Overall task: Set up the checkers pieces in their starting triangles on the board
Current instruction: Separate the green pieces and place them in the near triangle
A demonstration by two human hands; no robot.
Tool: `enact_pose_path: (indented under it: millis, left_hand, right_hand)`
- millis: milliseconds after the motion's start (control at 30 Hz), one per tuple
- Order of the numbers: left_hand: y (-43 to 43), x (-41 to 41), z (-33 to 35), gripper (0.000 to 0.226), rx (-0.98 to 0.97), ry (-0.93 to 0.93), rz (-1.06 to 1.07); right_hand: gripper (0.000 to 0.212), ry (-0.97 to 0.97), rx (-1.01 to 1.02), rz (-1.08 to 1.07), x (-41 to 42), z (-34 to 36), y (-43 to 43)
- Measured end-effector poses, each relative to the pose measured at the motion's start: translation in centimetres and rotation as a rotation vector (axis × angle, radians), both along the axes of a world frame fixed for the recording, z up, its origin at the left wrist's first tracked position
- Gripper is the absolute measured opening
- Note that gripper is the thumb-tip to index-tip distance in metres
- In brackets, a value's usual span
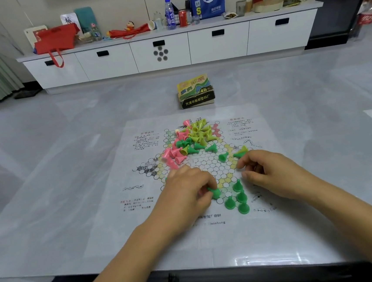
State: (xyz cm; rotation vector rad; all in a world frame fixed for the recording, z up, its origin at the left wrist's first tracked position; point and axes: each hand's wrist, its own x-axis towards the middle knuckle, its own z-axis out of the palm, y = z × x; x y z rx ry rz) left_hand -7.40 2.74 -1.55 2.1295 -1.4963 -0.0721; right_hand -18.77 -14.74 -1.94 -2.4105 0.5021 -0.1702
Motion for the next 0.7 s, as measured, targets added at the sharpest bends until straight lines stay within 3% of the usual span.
enact_pose_path:
  millis: [133,233,367,700]
  left_hand:
    - [-0.36,-0.70,-0.30,0.018,0.031,0.007,-0.035]
    - [-0.33,-0.90,-0.29,0.013,0.018,0.139,-0.053]
    - [-0.11,-0.71,-0.43,0.030,0.059,0.245,-0.066]
    - [0.15,-0.70,-0.71,0.028,0.045,0.360,-0.036]
  right_hand:
    - [0.009,0.000,0.014,-0.007,0.06,0.00,-0.07]
    - [0.010,0.003,0.027,-0.014,0.07,0.09,-0.12]
    - [0.011,0.001,0.021,-0.010,0.02,0.10,-0.09]
    - [0.009,-0.046,0.063,-0.042,0.21,-0.17,-0.32]
